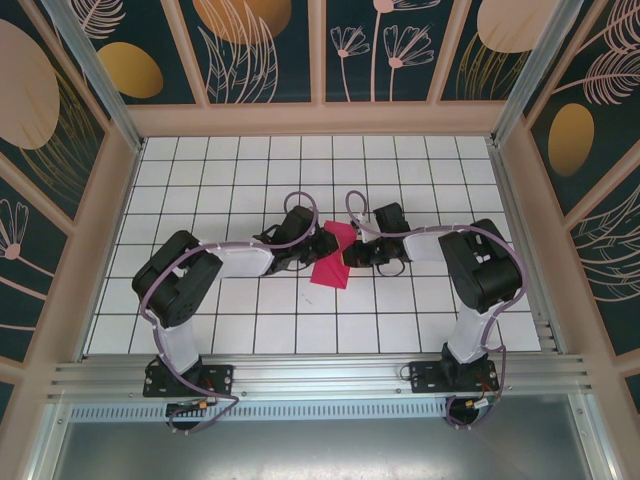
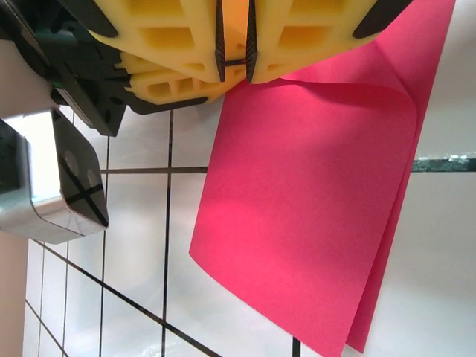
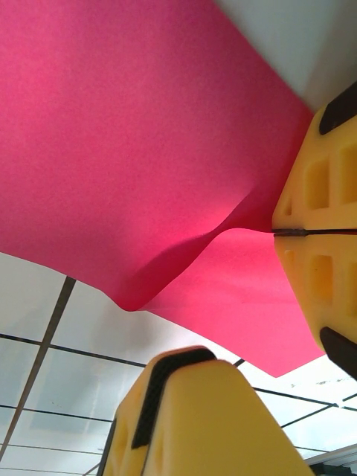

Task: Fold a paper plane with a square sheet of paper (pick it up from the middle)
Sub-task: Fold the triangle a second time at the center of the table.

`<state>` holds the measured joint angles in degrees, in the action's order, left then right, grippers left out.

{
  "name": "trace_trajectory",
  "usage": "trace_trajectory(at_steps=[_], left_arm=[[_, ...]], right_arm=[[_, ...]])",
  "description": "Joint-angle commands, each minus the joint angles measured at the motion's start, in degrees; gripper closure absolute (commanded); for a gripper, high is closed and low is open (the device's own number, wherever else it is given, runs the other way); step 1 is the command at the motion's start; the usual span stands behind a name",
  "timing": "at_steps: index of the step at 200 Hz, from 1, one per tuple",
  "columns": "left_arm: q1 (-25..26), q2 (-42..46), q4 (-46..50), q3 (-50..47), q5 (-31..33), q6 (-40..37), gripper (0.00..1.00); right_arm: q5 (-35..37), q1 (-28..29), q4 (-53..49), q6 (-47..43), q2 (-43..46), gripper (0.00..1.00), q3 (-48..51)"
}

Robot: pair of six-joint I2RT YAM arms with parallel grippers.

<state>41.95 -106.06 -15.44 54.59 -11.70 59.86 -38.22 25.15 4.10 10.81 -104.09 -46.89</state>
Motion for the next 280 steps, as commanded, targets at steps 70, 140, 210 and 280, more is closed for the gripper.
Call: trace_trajectory(at_steps=[70, 140, 210, 280], left_arm=[[-0.1, -5.3, 4.7, -0.1, 3.7, -1.3, 0.82], [-0.1, -2.2, 6.4, 4.1, 2.3, -4.3, 0.76], [-0.1, -1.7, 6.2, 3.7, 4.2, -3.6, 0.80], [-0.1, -5.7, 6.6, 1.5, 6.1, -2.8, 0.82]], right_arm=[[3.6, -0.4, -0.4, -0.8, -1.8, 0.91, 0.3], [3.1, -0.4, -0.9, -0.8, -1.9, 0.91, 0.2], [2.8, -0.3, -0.3, -0.5, -2.2, 0.91, 0.0], [2.7, -0.2, 0.1, -0.3, -2.3, 0.91, 0.5]])
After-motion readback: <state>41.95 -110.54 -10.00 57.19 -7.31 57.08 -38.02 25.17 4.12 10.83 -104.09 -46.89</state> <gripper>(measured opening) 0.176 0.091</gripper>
